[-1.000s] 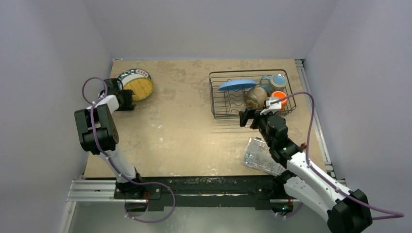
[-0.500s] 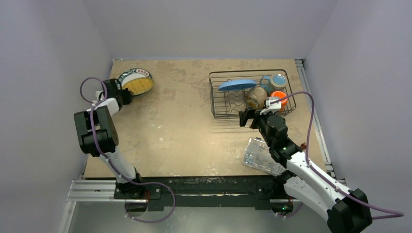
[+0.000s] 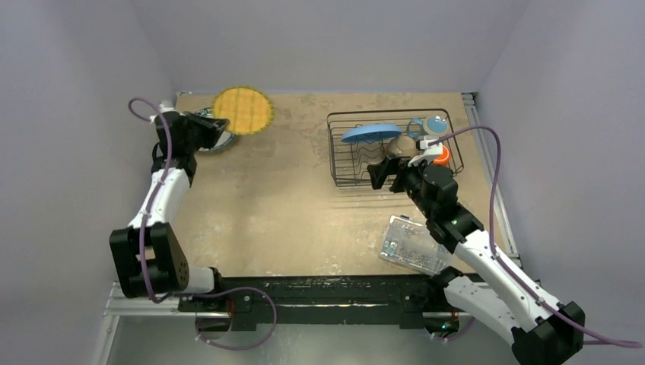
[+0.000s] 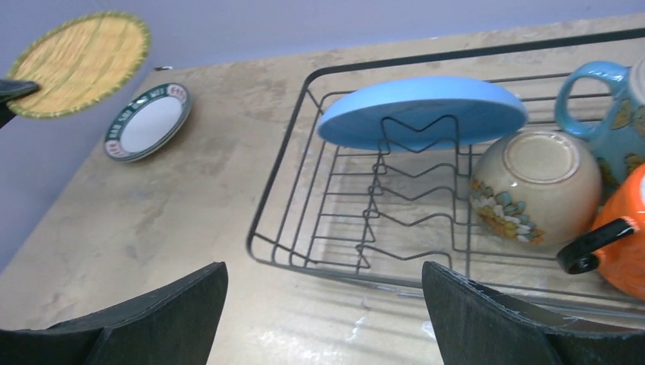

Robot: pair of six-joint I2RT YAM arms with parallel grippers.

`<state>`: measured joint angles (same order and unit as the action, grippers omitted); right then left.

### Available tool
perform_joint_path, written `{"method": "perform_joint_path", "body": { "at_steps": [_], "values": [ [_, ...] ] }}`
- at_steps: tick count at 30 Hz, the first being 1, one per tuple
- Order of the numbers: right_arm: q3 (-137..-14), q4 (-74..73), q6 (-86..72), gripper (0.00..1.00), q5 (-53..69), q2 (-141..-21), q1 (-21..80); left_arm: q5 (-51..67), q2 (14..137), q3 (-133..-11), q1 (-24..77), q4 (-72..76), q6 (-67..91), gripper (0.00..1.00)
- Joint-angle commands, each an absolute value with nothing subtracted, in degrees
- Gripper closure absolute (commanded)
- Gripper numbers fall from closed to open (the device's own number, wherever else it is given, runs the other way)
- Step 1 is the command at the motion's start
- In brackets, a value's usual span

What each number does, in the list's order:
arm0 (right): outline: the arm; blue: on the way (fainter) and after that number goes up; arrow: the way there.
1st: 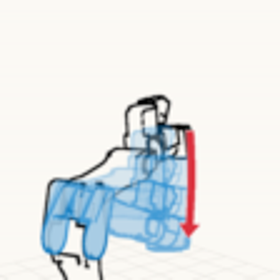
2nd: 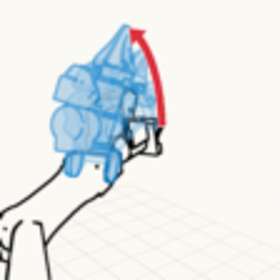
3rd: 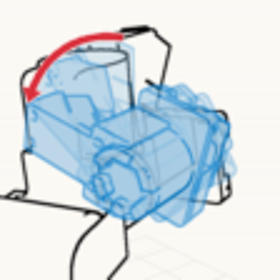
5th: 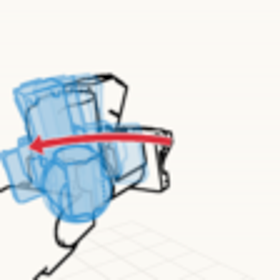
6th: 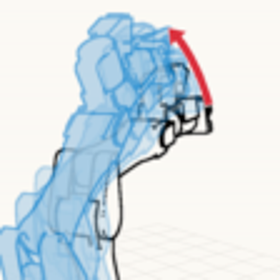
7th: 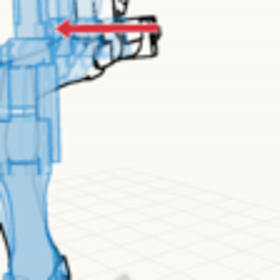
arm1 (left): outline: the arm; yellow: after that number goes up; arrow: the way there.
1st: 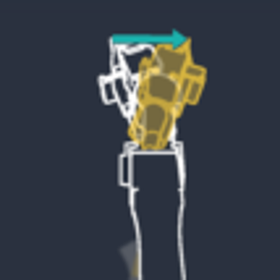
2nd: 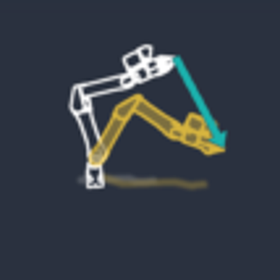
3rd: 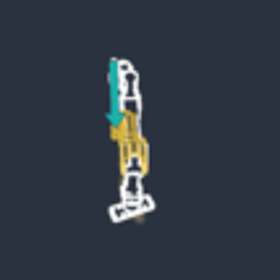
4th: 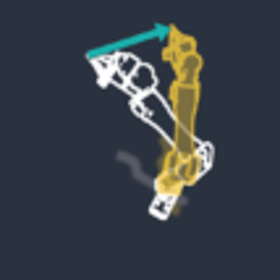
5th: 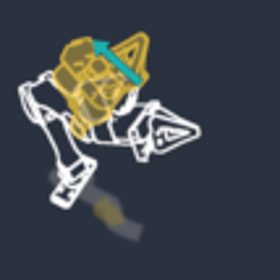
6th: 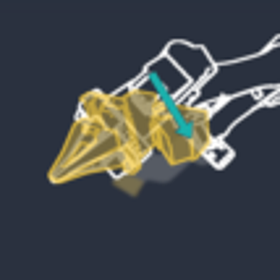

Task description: Load the mixed dishes into the dish rack

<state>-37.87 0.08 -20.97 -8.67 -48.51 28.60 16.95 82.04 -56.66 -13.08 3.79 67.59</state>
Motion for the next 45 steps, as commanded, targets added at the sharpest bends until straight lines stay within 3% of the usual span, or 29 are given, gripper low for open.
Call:
{"method": "perform_joint_path", "body": {
  "at_steps": [1,8,16,21,32,36,38,40,41,44,45],
  "values": [
    [-40.18,-6.26,-26.56,0.01,-0.48,-46.62,28.83,25.36,72.50,-55.16,-0.22,9.23,50.07,1.00],
    [-43.40,-7.89,-29.08,0.01,12.74,-41.69,28.82,28.72,64.66,-60.41,18.04,0.28,21.97,1.00],
    [-55.14,-16.05,-20.79,0.01,23.00,-46.79,28.75,40.66,63.94,-63.12,25.98,-2.16,15.75,1.00],
    [-55.84,-13.94,-17.04,0.01,30.35,-48.04,28.19,44.90,64.82,-64.79,29.28,-5.82,11.58,1.00],
    [-57.69,-16.82,-9.55,0.21,42.70,-51.33,28.17,45.58,63.88,-64.66,32.79,-8.18,7.01,1.00],
    [-57.98,-17.54,-9.02,0.37,45.06,-54.58,28.21,43.87,64.19,-65.06,33.69,-9.99,5.88,1.00],
    [-58.44,-18.09,-8.60,0.54,45.92,-56.61,28.21,43.68,64.62,-65.42,33.98,-10.57,5.73,1.00],
    [-58.83,-17.73,-8.99,0.80,46.15,-58.39,28.19,42.58,64.89,-65.69,34.32,-10.99,5.93,0.99],
    [-59.29,-17.89,-9.09,0.97,44.97,-59.15,28.21,41.41,64.89,-65.86,34.44,-11.32,6.01,0.92],
    [-60.76,-19.40,-8.41,1.00,38.87,-60.90,28.17,32.41,63.94,-66.70,34.39,-14.02,6.32,0.56],
    [-61.15,-19.90,-7.80,1.00,36.16,-60.96,28.20,27.31,63.45,-67.08,34.44,-15.28,6.33,0.34]
  ]
}}
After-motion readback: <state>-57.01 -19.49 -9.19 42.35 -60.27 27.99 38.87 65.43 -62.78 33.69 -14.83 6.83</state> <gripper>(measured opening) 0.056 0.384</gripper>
